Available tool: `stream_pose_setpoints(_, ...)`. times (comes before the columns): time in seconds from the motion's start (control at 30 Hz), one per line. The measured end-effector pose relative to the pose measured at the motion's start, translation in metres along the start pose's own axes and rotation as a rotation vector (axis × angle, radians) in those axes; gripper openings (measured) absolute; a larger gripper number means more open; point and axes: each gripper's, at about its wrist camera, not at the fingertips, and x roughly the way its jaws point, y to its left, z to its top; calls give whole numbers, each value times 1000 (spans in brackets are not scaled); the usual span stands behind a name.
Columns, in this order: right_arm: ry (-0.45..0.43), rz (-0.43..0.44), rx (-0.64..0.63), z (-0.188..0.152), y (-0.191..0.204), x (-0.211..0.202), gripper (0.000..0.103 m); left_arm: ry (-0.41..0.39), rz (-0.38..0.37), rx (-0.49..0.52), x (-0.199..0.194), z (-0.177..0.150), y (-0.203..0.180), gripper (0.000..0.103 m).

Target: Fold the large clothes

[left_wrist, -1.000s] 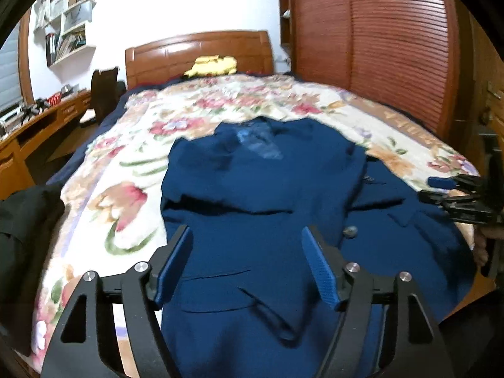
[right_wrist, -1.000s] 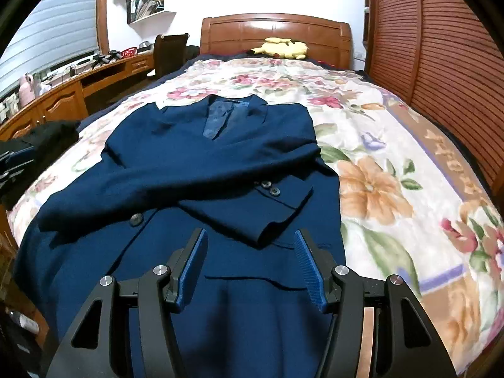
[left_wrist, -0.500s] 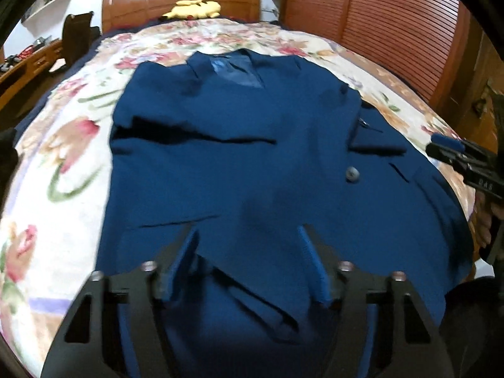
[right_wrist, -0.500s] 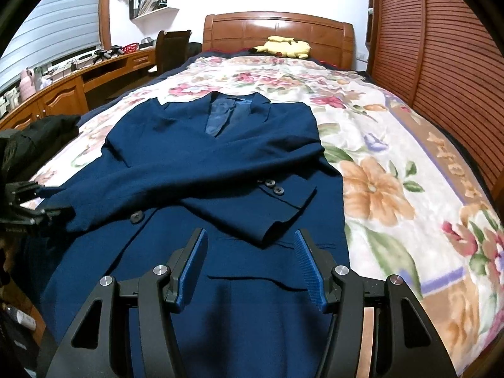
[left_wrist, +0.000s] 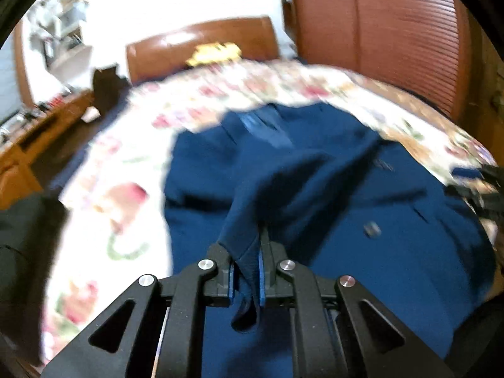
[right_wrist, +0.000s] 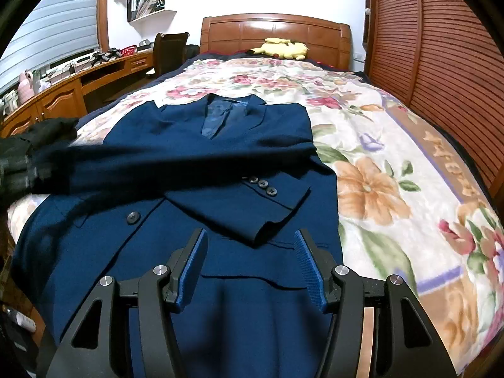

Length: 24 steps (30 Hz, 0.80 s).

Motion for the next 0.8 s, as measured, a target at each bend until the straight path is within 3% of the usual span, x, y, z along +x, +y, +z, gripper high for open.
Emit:
stream_pose_setpoints(0.1,0,1,-4,0,-1,0,59,-30,23,71,-5,-1,0,12)
stream_pose_setpoints(0.27,0,-1,-6,0,-5,0,59,10,-37,140,-9,-31,-14,12)
stream_pose_setpoints(0.47,-1,4,-3,0,-7,0,59,71,-120,113,-14,-67,-27,12)
stream_pose_setpoints(0.8,2,11,-10,0,-7,3,59,39,-221,41,-44,-81,-35,15)
